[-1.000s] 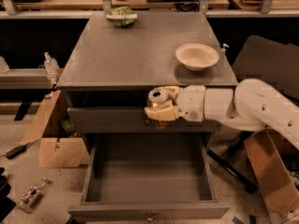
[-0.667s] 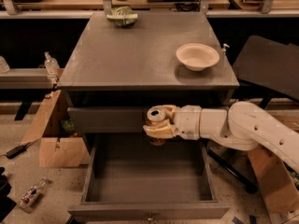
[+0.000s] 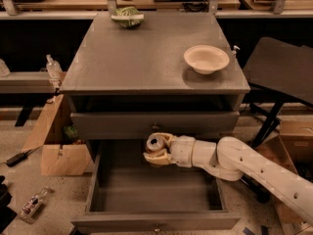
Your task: Place orange can into middle drawer
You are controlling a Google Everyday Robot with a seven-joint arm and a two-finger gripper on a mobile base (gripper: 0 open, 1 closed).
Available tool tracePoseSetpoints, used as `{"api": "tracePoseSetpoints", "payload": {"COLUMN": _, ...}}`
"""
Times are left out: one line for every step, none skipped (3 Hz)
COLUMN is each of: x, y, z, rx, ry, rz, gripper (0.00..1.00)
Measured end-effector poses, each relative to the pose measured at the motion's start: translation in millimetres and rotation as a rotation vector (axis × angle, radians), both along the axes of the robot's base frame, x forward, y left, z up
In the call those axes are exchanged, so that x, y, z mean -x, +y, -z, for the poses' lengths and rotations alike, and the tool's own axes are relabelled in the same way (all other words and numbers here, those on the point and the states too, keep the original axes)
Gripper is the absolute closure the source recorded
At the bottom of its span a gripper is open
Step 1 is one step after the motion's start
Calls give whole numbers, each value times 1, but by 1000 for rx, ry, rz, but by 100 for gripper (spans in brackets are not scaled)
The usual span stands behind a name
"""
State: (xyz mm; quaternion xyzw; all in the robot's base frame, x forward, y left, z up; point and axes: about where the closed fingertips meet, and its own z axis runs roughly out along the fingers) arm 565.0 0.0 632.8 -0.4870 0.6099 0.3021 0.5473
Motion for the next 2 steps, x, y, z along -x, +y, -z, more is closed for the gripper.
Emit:
{"api": "tracePoseSetpoints", "payload": {"x": -11, "y": 3, "z": 50, "rx": -3, "ry": 25, "rz": -5, "gripper": 100}}
{"api": "tracePoseSetpoints", "payload": {"x": -11, "y": 3, "z": 50, "rx": -3, "ry": 25, "rz": -5, "gripper": 100}}
